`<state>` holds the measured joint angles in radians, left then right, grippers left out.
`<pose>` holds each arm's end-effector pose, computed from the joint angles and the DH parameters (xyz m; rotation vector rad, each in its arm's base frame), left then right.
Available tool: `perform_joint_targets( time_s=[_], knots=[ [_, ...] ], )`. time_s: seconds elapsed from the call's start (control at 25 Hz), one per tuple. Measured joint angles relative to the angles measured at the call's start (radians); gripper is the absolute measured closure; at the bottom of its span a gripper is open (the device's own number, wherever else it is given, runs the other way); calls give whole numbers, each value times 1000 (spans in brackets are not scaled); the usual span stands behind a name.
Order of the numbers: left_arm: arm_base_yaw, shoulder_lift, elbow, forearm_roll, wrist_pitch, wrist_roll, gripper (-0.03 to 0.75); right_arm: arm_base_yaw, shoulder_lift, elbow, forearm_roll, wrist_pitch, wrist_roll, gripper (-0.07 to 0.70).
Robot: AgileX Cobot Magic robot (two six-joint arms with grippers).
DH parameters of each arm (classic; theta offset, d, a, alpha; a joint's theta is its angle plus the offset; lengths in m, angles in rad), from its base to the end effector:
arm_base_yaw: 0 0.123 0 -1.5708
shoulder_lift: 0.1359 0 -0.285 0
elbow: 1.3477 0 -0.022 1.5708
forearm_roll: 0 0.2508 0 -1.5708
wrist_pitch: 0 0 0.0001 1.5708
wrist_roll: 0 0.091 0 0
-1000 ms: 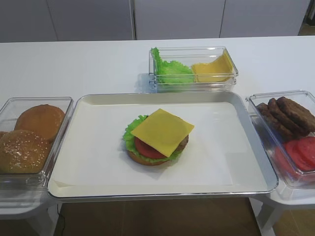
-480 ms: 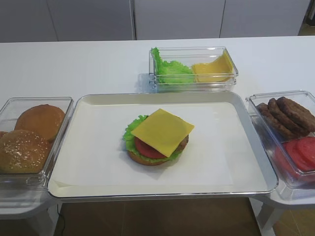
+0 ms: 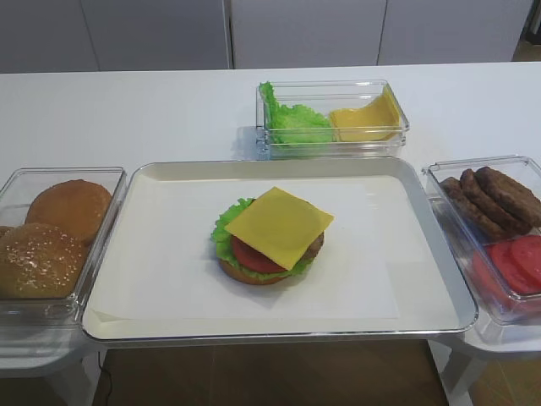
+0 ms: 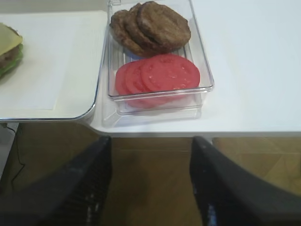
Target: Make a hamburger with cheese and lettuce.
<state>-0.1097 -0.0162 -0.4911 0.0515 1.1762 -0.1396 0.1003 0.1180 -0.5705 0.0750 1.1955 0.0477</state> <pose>-0.0111 0.0056 0.2657 -0.0385 2.1521 -0.0821 -0.0007 0.0063 0.2870 -0.0663 2.2284 0.1738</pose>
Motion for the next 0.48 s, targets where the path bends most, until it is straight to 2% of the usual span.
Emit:
perform_joint_targets(
  time_s=[0.16,0.48],
  knots=[
    [0,0,0,0,0,0,260,0,-58,48,0,-12,-2,228],
    [0,0,0,0,0,0,260,0,-115,52,-28,-48,-48,228]
  ],
)
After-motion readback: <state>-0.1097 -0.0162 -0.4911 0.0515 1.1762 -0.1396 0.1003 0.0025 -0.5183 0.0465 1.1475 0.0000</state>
